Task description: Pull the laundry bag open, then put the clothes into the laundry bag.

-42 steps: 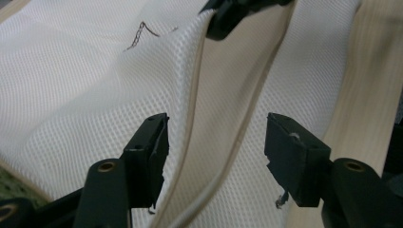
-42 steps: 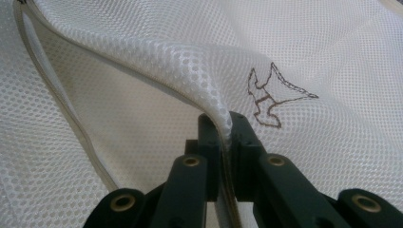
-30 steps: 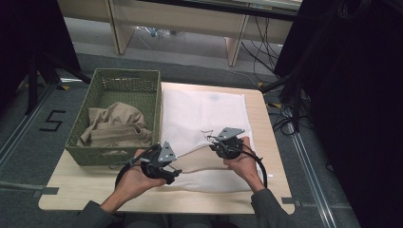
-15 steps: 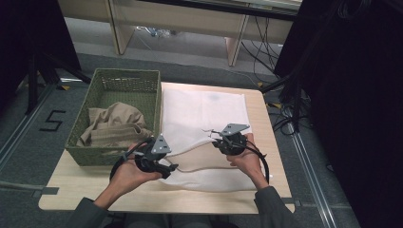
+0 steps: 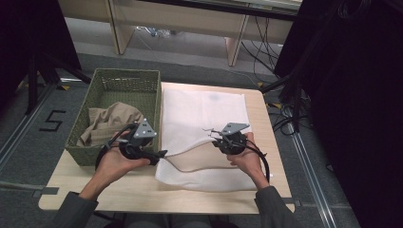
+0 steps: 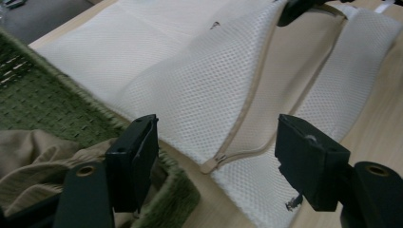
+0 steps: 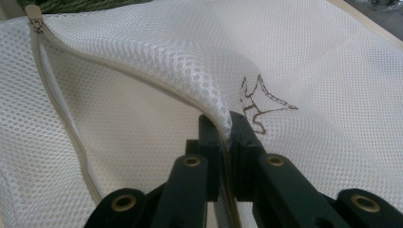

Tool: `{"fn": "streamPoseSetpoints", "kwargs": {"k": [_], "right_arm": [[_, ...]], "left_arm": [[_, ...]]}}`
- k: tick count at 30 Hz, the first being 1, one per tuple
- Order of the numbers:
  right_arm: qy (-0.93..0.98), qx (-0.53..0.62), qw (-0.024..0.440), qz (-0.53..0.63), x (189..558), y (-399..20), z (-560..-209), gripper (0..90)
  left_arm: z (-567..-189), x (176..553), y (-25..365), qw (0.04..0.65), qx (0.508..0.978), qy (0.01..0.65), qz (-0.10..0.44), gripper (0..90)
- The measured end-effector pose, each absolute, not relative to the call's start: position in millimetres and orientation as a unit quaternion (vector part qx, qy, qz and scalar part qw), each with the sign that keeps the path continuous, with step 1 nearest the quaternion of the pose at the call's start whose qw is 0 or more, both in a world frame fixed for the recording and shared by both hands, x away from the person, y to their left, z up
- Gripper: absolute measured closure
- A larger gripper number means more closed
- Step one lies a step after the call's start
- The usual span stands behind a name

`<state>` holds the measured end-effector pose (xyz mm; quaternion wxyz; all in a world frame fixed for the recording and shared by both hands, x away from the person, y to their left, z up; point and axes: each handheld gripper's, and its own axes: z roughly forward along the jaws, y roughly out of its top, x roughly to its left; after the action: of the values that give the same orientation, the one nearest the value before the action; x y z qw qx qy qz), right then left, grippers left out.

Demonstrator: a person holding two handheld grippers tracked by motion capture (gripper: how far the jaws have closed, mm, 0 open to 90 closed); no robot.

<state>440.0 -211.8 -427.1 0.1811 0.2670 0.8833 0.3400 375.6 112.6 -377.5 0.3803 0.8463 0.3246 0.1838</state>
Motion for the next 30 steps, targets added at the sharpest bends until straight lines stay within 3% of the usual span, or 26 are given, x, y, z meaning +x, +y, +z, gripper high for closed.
{"fn": "streamPoseSetpoints", "kwargs": {"k": [16,30], "right_arm": [[0.886,0.267,0.181,0.333,439,-209,-426,86.3],[0.889,0.264,0.180,0.327,438,-207,-427,86.3]], "left_arm": [[-371,396,158,0.370,0.823,0.379,0.206,26.8],[-372,430,215,0.307,0.818,0.430,0.227,20.8]]}}
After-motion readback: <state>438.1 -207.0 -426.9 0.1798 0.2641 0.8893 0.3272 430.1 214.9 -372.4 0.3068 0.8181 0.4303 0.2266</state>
